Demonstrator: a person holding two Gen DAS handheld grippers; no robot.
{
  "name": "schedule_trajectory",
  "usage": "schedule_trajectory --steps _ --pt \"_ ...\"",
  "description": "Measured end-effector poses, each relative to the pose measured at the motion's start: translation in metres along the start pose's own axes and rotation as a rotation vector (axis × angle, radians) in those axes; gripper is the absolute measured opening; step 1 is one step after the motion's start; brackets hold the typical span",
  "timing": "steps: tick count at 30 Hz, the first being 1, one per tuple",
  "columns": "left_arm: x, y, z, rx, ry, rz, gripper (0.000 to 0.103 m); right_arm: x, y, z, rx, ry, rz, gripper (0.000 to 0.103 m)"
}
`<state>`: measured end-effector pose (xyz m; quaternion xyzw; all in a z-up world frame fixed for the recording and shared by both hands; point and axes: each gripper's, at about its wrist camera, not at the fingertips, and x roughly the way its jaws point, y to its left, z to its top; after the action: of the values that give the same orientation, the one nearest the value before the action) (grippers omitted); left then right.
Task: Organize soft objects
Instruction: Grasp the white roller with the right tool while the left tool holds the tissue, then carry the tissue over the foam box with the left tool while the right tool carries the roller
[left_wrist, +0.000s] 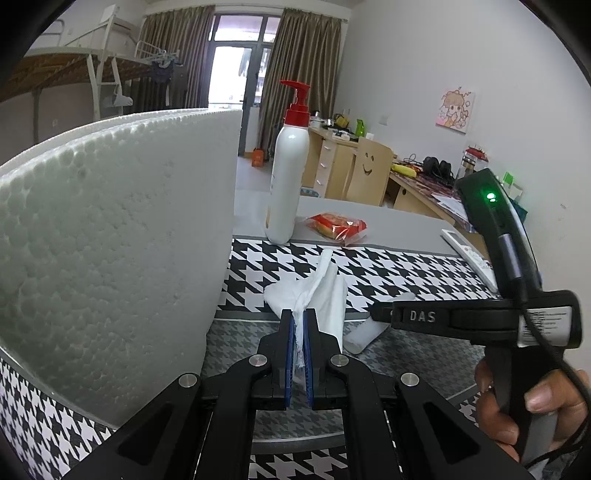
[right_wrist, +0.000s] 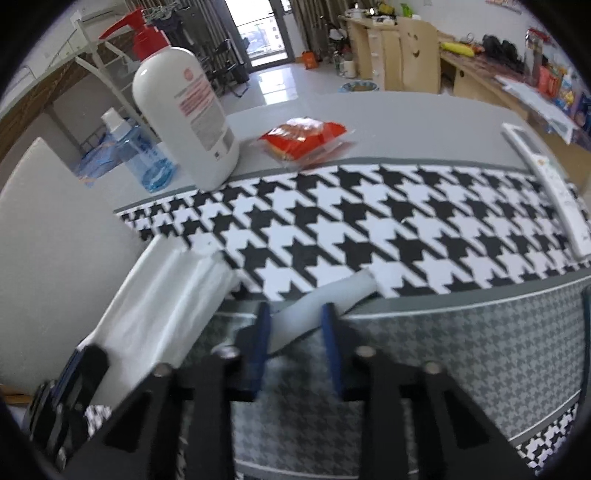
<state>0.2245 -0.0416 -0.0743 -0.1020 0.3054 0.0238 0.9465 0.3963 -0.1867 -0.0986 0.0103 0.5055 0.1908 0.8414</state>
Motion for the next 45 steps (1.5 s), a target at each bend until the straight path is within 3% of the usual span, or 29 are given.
schedule_trajectory --steps 3,6,18,37,45 --pt "-0.001 0.000 0.000 0.001 -0.001 -0.002 0.005 0.000 -0.008 0.002 0.041 0.005 0.016 0.010" --pt "0.000 0.000 0.000 0.003 0.001 -0.010 0.005 -0.008 -0.011 0.000 0.030 -0.007 0.015 0.009" --pt "-0.016 -0.003 0.002 0.023 -0.026 -0.020 0.005 -0.045 -0.007 -0.018 -0.036 -0.067 0.019 0.008" --pt "-0.060 -0.019 0.011 0.109 -0.106 0.002 0.005 -0.110 -0.001 -0.046 -0.112 -0.229 0.020 0.008" --pt "-0.078 -0.022 0.017 0.158 -0.128 -0.021 0.005 -0.131 0.006 -0.053 -0.113 -0.293 0.005 0.008"
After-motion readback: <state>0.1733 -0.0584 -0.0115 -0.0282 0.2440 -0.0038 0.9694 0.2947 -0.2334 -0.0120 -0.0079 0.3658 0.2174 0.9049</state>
